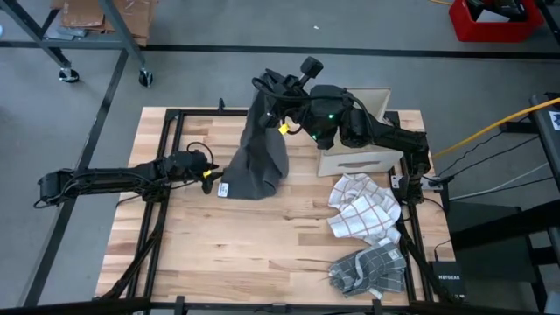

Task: Fold towel
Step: Fold the gray kitchen towel

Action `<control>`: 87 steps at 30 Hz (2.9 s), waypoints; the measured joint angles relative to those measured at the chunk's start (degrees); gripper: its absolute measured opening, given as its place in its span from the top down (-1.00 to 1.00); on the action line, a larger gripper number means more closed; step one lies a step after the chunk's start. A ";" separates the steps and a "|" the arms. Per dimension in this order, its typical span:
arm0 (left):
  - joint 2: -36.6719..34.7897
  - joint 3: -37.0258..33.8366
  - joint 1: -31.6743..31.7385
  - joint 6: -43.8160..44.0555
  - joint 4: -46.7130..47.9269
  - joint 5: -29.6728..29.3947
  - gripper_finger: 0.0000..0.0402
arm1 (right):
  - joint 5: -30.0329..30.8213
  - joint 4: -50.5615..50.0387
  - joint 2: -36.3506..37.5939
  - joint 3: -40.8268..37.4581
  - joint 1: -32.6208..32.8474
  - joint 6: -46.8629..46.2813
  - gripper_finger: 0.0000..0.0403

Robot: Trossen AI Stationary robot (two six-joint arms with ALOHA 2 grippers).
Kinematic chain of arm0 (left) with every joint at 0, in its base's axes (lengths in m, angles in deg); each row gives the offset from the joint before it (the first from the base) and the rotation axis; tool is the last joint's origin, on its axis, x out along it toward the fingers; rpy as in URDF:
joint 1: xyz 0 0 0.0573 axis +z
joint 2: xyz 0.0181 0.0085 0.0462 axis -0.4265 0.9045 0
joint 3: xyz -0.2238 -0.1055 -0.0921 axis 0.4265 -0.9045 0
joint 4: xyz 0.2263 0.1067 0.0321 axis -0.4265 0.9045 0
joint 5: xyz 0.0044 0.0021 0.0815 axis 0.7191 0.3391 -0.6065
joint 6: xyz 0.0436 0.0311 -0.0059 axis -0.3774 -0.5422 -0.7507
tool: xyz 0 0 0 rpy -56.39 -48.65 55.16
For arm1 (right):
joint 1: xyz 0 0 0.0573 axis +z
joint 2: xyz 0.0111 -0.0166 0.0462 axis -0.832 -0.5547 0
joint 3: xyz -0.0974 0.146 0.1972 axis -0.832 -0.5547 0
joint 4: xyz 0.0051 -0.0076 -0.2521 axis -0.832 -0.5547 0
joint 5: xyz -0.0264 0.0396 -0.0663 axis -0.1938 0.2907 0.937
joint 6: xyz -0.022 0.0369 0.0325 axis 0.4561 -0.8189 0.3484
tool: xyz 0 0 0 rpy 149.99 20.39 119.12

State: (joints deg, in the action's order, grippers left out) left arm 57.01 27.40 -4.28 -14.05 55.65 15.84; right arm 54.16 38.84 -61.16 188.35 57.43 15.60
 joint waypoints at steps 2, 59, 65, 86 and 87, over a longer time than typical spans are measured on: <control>0.00 0.00 0.00 0.06 -0.02 0.00 0.03 | -0.01 1.03 0.00 0.00 0.00 0.00 0.96; -6.64 22.37 11.26 -22.45 -22.32 -12.51 1.00 | 15.01 23.80 5.89 0.00 -0.02 22.51 0.96; -6.40 24.67 16.98 -23.72 -22.22 -12.74 1.00 | 14.59 25.25 6.51 0.00 -0.02 22.51 0.96; -6.47 24.72 22.69 -18.99 -22.38 -12.96 1.00 | 22.78 9.55 6.49 0.00 0.00 22.39 0.95; -6.47 24.72 22.69 -18.99 -22.36 -12.95 1.00 | 22.79 8.97 6.49 0.00 0.00 22.38 0.95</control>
State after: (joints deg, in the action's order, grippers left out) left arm 50.54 52.12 18.41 -33.04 33.29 2.88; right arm 76.95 47.81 -54.67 188.35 57.43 37.98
